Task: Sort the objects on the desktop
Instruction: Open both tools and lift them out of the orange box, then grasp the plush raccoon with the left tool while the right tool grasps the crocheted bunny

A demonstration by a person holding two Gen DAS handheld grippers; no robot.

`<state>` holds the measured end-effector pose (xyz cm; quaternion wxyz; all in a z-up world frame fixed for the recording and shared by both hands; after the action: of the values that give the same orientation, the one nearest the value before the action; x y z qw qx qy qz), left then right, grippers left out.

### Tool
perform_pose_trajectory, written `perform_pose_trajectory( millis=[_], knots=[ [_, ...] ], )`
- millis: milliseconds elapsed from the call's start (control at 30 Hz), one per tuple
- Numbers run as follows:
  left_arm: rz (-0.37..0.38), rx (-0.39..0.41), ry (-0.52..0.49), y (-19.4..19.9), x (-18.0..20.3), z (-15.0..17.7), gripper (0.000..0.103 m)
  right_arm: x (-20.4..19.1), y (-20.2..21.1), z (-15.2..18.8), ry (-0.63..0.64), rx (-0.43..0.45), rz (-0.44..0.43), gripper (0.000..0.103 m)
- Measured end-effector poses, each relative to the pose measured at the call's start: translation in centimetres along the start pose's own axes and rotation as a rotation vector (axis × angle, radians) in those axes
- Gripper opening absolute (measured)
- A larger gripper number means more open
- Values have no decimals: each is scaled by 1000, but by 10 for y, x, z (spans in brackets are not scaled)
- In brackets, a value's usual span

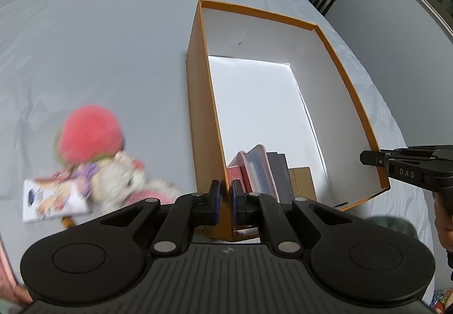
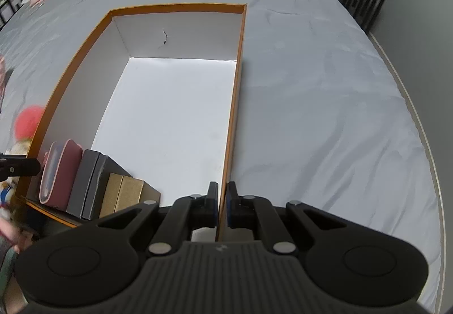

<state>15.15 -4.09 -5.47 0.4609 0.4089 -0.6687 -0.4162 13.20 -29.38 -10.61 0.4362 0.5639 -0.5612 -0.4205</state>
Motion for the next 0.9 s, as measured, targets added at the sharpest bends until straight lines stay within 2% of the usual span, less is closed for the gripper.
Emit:
perform_pose_trajectory(
  millis=[200, 367, 533, 633, 700, 900],
  knots=[
    [0, 10, -10, 12, -6, 25, 7, -18, 4, 16, 23, 13, 3, 6],
    [9, 19, -50, 17, -9, 26, 7, -19, 9, 21, -11, 51, 14, 7],
    [11, 80, -110, 53, -11, 41, 10, -25, 35, 36, -31, 164, 3, 20],
    [-28, 89, -149, 68, -17, 53, 16, -37, 55, 51, -17, 256, -106, 19],
    [-58, 87, -180, 73, -23, 61, 17, -49, 70, 60, 4, 317, -142, 19],
    [-121, 50, -243, 67, -40, 78, 32, -108, 77, 76, 162, 300, -275, 20]
  ],
)
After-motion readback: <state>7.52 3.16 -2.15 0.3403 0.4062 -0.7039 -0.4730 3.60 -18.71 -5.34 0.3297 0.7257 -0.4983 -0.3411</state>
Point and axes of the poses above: each gripper's, at about its wrist camera, not at the fingertips, and y roughly against the way its jaws point, x to its right, z to its underside, the point moved 3 cm from there along -y, roughly the way its jaws point, and after that the axes turned 12 degrees about -x, right-handed, at the moved point
